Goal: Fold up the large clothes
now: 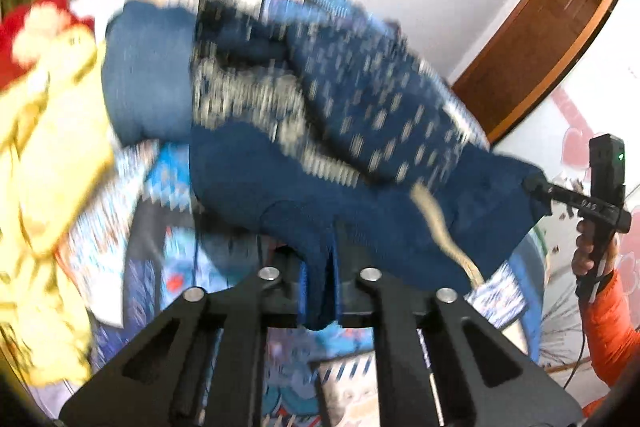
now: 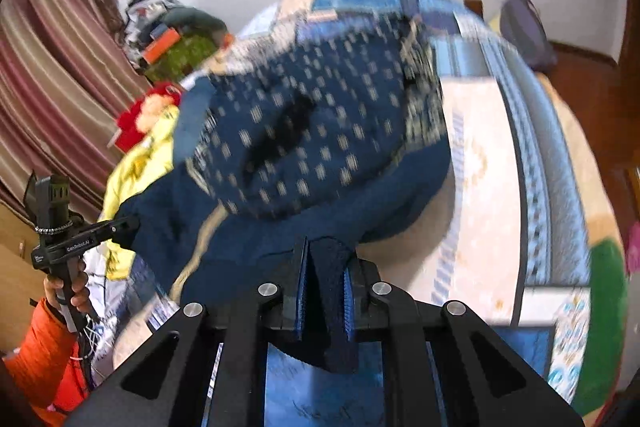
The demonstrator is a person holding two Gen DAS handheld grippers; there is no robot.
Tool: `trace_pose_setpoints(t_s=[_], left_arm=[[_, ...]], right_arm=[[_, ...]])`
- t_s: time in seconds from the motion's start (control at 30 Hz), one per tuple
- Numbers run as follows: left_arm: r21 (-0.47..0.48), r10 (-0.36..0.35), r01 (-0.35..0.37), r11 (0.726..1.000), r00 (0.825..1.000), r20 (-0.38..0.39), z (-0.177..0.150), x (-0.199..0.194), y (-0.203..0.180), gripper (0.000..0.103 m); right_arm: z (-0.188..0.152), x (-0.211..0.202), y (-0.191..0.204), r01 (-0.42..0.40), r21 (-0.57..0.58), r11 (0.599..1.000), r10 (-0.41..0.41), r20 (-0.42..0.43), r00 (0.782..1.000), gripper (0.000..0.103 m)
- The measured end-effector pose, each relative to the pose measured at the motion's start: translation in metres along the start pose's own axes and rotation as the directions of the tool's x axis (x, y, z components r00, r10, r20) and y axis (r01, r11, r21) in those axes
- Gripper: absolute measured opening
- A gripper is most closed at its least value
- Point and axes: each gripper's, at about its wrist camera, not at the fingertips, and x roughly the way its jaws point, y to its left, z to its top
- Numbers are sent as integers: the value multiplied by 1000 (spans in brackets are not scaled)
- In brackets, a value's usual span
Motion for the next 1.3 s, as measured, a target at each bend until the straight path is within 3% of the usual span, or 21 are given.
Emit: trace_pose_setpoints(t_s=[0.13, 0.27, 0.5, 0.73, 0.9, 0.97, 1.03, 1.1, 1.13, 1.23, 1.3], left_arm=[[30, 8, -11, 999, 993, 120, 51, -20, -10, 8], [35, 15, -22, 999, 981, 191, 98, -25, -13, 8], [-15, 74, -73, 997, 964, 255, 178, 17, 9, 8], [-118, 168, -148, 982, 969, 182, 231, 111, 61, 8], [-132, 273, -263, 956, 959, 69, 233, 175, 87, 9], [-148, 279, -273, 950, 960, 18, 229, 195, 97, 10], [-128, 302, -298, 946, 953, 7, 229, 200, 97, 13], [-87, 321, -319, 944, 947, 4, 232, 198, 90, 13], [-65, 322, -322, 945, 947, -3, 234, 194, 85, 13], [-29, 310, -309, 950, 951, 2, 240, 174, 70, 14], [-16, 286, -286, 958, 958, 34, 243, 153, 59, 27]], right_arm=[[39, -9, 3, -6, -20, 1000, 7, 72, 997, 11], [82, -10, 4, 14, -36, 999, -9, 142, 990, 11], [175, 27, -14, 49, 7, 999, -49, 207, 977, 11], [243, 127, -49, 131, 52, 990, -137, 141, 981, 11], [255, 190, -82, 169, 104, 980, -177, 72, 982, 11], [256, 199, -99, 144, 156, 977, -155, 62, 986, 11], [256, 191, -113, 174, 191, 966, -194, 90, 977, 11], [257, 170, -125, 306, 207, 929, -339, 144, 930, 11], [256, 153, -137, 299, 240, 923, -343, 167, 925, 11], [255, 117, -148, 216, 239, 947, -264, 193, 945, 11], [250, 93, -133, 260, 151, 954, -289, 226, 930, 11]])
